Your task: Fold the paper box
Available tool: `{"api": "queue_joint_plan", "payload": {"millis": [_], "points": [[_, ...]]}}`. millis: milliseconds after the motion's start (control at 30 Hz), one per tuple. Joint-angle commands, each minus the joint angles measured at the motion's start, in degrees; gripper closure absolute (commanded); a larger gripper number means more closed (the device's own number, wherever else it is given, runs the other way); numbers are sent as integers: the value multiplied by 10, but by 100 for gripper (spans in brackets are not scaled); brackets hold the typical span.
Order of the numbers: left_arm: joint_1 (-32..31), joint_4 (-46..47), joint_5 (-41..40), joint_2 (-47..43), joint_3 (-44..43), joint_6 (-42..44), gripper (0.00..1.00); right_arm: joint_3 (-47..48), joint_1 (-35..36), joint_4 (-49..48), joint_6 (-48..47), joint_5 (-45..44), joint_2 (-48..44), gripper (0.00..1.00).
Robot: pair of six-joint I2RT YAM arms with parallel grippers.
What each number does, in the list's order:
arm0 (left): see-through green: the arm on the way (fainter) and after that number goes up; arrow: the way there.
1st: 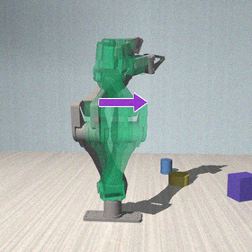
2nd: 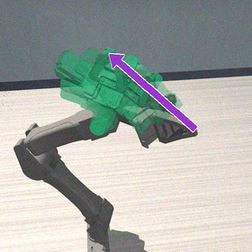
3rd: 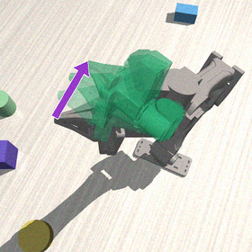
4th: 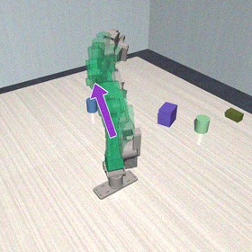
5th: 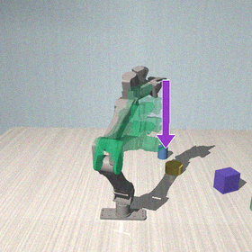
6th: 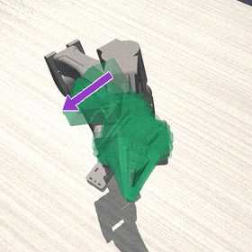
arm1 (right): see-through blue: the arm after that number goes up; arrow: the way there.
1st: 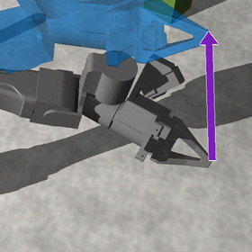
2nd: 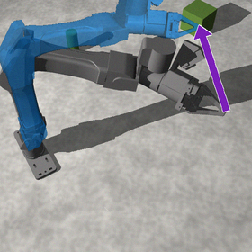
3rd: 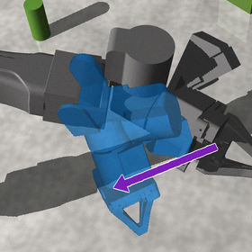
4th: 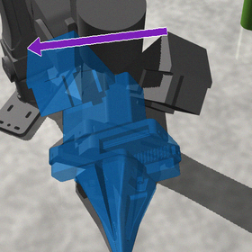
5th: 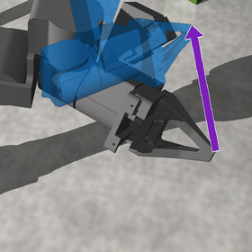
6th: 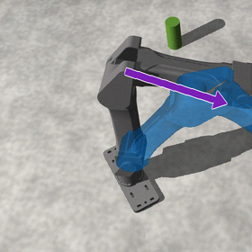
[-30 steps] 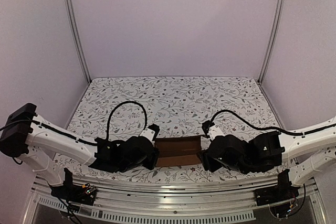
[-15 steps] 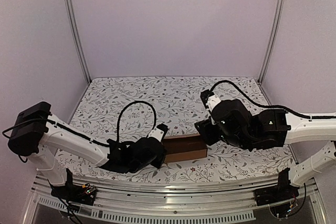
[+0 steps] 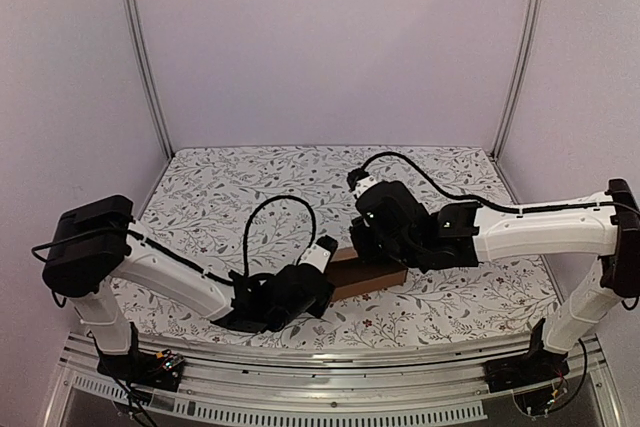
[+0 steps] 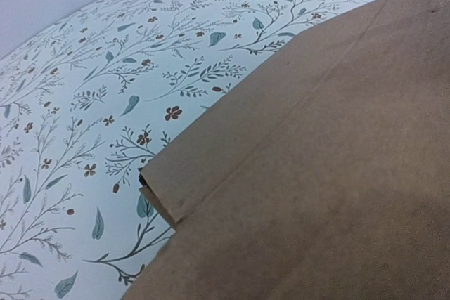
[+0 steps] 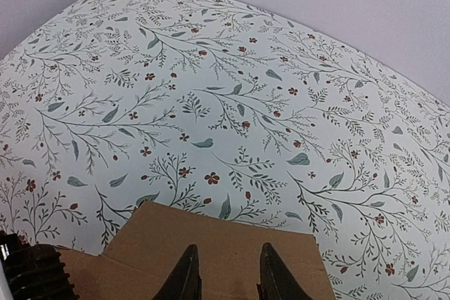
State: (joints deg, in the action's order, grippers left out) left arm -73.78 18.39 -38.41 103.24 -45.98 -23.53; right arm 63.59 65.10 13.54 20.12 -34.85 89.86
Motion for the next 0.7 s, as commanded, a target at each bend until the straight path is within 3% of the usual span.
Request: {"api": "queue_joint_plan", "payload": {"millis": [0, 233, 667], "points": [[-2, 4, 9, 29, -5, 7, 100, -6, -9, -52, -5, 6, 37, 76], [-3, -12, 18, 23, -10, -10, 99, -10, -10, -65, 6, 9, 80, 82], [-4, -76, 45, -46, 4, -65, 64, -33, -11, -88, 27, 16, 117, 86]]}}
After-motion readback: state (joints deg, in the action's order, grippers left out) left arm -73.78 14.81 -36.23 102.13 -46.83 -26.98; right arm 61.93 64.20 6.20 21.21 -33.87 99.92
